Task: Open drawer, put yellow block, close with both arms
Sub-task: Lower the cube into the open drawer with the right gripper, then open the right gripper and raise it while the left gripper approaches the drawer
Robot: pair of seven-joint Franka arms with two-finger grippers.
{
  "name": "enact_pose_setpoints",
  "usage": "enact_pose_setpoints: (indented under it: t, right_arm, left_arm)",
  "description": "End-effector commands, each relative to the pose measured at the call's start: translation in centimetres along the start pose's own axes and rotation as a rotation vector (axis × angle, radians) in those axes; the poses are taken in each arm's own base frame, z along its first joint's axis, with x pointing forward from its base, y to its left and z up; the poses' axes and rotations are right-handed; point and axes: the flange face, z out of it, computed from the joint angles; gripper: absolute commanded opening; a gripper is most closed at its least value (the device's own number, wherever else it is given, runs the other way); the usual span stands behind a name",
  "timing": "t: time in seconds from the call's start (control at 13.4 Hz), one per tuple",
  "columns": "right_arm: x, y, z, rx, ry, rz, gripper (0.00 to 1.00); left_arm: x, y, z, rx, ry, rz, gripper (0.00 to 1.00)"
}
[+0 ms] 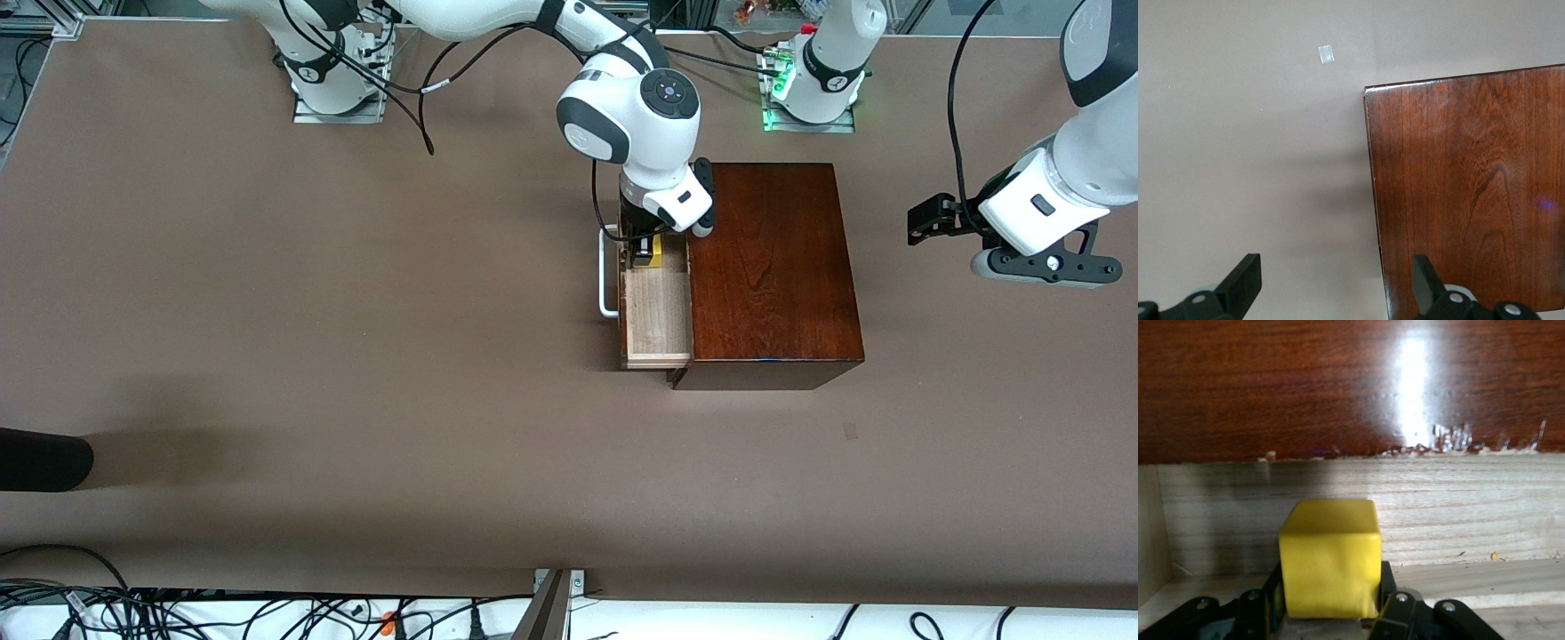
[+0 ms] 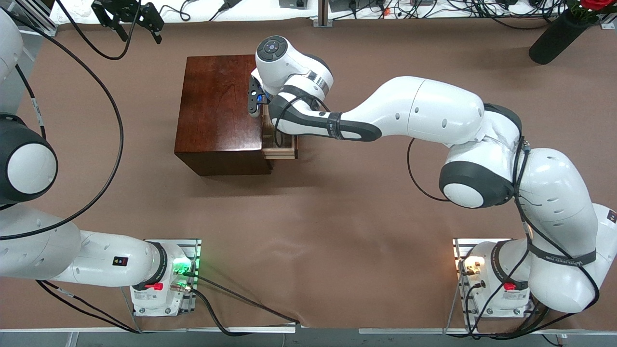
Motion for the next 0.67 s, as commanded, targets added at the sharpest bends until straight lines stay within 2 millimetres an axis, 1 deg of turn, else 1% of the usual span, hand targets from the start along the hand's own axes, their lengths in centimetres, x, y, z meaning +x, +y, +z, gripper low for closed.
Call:
enact_pose_setpoints:
  t: [0.0,0.07,0.15,0.22,0.3,0.45,0.52,0.6]
  right_arm:
    - [-0.2,0.5,-0.7,-0.015,-0.016,0.012,1.00]
    - [-0.3,0.6,-1.3,-0.012,-0.021,0.017,1.00]
    - [-0.3,0.1,-1.5,0.001,-0.034,0.014,1.00]
    - [-0.5,0.2,-2.9,0.004,-0.035,0.019,1.00]
    - [-0.8,0.4,-5.2,-0.002,-0.023,0.026,1.00]
    - [-1.7,0.9,-9.1,0.014,0.009,0.056,1.00]
    - [-2.6,1.5,-11.1,0.016,0.019,0.072,1.00]
    - [-3.7,2.3,-13.3,0.010,0.029,0.091,1.00]
  left_arm:
    - [0.3,0.1,-0.5,-0.022,-0.005,0.004,1.00]
    - [0.3,0.0,-0.6,-0.022,-0.003,0.002,1.00]
    - [0.2,0.4,-0.6,-0.020,-0.002,0.007,1.00]
    - [0.2,0.4,-0.7,-0.018,0.000,0.007,1.00]
    - [0.2,0.4,-0.7,-0.018,0.000,0.008,1.00]
    - [0.2,0.6,-1.9,-0.017,0.021,0.022,1.00]
    - [0.2,1.5,-2.3,-0.018,0.029,0.039,1.00]
    - [0.2,2.9,-2.3,-0.017,0.028,0.085,1.00]
